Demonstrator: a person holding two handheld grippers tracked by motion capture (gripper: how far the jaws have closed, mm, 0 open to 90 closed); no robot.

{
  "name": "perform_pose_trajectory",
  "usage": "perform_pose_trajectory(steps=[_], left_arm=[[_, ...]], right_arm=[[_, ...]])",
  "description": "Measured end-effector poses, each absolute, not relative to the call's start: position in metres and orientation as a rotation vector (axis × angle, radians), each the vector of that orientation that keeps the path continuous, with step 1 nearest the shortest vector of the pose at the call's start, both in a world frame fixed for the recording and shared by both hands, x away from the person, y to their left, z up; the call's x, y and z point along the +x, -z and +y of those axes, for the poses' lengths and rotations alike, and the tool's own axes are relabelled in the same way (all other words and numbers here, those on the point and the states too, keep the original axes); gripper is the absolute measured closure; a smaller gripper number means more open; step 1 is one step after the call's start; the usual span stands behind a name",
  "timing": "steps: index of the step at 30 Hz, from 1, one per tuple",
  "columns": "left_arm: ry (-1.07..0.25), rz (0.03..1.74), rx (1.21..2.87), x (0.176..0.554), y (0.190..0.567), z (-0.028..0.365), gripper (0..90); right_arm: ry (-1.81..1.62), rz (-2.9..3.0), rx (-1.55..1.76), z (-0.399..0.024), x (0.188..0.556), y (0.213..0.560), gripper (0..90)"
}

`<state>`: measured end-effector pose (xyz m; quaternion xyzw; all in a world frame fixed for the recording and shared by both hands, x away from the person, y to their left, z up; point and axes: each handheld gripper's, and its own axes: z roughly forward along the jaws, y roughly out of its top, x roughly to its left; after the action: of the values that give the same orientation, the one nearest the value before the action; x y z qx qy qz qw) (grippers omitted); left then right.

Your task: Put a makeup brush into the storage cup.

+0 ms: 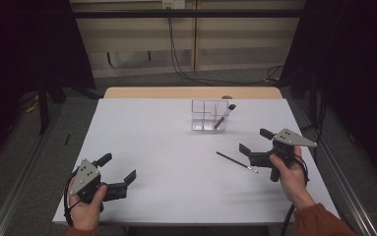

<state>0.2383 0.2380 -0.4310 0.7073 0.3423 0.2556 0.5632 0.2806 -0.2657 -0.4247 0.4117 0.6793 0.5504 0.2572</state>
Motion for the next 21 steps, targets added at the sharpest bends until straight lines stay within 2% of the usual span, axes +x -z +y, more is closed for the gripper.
perform_pose_trajectory(steps=[21], left_arm=[[-0.608,0.819,1.657,0.236,0.431,0.242,2.4]], right_arm=[[-1.445,1.811,1.122,-0.291,0.233,0.438,0.0]])
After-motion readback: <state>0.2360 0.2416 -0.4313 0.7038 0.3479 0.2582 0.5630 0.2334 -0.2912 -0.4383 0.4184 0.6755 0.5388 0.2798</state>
